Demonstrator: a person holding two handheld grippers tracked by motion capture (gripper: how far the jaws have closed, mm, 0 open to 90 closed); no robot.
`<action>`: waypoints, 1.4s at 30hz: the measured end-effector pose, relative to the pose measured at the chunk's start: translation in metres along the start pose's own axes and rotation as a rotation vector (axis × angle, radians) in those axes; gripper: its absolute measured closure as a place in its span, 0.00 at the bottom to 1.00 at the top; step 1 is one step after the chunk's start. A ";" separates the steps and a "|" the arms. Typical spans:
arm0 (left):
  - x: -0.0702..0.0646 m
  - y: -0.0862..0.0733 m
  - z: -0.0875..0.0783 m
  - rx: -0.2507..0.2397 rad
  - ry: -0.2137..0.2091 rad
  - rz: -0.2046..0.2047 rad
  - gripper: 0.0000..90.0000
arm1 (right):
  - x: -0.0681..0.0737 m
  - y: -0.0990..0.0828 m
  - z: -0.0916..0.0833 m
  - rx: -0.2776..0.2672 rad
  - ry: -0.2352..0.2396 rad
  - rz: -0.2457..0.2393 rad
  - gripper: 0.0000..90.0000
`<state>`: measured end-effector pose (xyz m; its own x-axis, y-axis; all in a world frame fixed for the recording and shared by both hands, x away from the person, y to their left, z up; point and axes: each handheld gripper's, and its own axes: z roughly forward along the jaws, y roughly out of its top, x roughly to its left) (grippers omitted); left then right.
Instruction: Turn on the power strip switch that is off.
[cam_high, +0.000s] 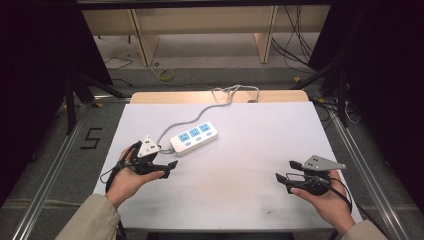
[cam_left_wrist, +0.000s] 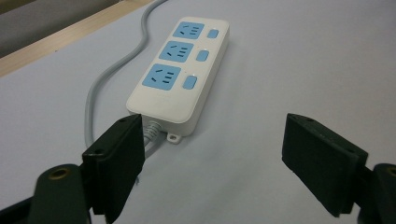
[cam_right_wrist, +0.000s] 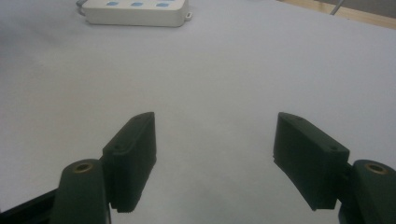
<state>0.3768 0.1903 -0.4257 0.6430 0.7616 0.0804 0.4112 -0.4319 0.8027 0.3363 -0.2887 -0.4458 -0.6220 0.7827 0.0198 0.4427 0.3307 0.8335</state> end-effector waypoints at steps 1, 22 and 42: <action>0.000 -0.001 -0.001 -0.002 0.001 -0.001 0.23 | 0.000 0.000 0.000 0.000 0.000 0.000 0.34; 0.013 -0.038 -0.020 0.007 0.051 -0.045 0.20 | 0.002 -0.002 0.001 0.007 0.014 -0.004 0.33; 0.011 -0.051 -0.019 0.050 0.066 -0.028 0.19 | 0.002 -0.003 0.001 0.016 0.018 -0.007 0.33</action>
<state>0.3504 0.2296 -0.4548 0.5873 0.8033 0.0989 0.4611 -0.4325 0.7749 0.3346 -0.2875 -0.4485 -0.6365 0.7709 0.0245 0.4489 0.3444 0.8245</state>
